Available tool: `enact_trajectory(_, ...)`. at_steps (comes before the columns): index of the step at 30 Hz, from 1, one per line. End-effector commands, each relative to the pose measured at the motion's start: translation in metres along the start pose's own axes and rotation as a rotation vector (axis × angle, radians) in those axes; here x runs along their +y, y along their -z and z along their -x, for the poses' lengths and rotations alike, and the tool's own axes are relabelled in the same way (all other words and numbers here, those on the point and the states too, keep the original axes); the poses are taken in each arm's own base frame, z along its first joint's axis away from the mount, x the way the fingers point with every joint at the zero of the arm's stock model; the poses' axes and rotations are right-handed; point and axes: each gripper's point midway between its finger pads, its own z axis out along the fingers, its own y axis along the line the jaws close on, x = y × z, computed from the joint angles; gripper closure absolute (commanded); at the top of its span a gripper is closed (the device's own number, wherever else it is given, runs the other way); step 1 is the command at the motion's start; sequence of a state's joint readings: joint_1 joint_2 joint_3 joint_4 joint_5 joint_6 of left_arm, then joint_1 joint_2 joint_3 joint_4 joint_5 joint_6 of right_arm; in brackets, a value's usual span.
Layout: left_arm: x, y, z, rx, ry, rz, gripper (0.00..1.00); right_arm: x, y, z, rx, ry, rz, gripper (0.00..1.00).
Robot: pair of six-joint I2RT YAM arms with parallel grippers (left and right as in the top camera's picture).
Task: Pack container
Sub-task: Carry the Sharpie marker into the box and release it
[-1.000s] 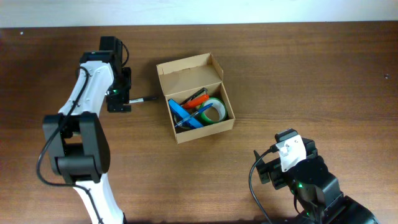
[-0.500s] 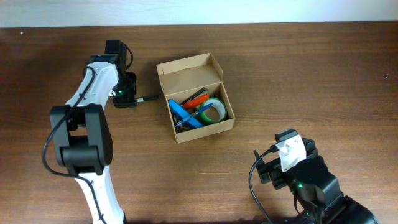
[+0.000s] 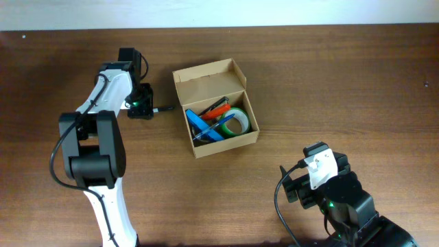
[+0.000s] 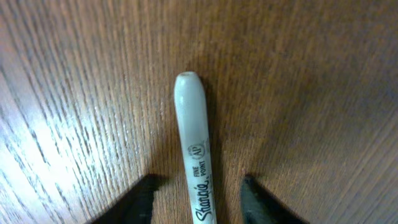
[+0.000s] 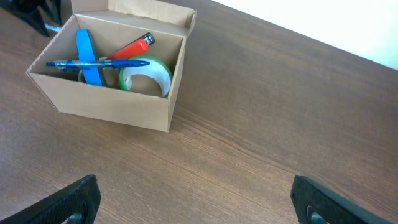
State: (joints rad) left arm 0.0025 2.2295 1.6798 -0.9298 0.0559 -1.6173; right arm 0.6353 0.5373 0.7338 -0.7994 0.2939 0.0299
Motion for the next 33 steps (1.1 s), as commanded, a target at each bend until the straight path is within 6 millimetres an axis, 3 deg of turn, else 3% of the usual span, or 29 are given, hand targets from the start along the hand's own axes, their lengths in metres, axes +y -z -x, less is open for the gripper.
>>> enact_trajectory(1,0.004,-0.015,-0.002,0.018,0.001,0.033,0.82,0.0,0.0,0.0,-0.004,-0.015,0.0,0.01)
enact_trajectory(3,0.004,-0.015,-0.002,0.018,0.001,0.033,0.98,0.0,0.0,0.0,-0.004,-0.015,0.0,0.01)
enact_trajectory(11,-0.001,-0.001,-0.003,0.016,-0.098,-0.001,0.98,0.0,0.0,0.0,-0.004,-0.015,0.0,0.01)
enact_trajectory(18,-0.022,0.076,-0.006,-0.078,-0.423,-0.175,0.98,0.0,0.0,0.0,-0.004,-0.015,0.0,0.01)
enact_trajectory(19,-0.025,0.101,-0.014,-0.116,-0.54,-0.226,0.98,0.0,0.0,0.0,-0.004,-0.015,0.0,0.01)
enact_trajectory(21,-0.026,0.124,-0.026,-0.145,-0.666,-0.272,0.98,0.0,0.0,0.0,-0.004,-0.015,0.0,0.01)
enact_trajectory(25,-0.022,0.154,-0.06,-0.174,-0.912,-0.338,0.98,0.0,0.0,0.0,-0.004,-0.015,0.0,0.01)
enact_trajectory(29,-0.012,0.165,-0.101,-0.186,-1.145,-0.367,0.98,0.0,0.0,0.0,-0.004,-0.015,0.0,0.01)
enact_trajectory(33,0.008,0.162,-0.148,-0.185,-1.424,-0.355,0.98,0.0,0.0,0.0,-0.004,-0.015,0.0,0.01)
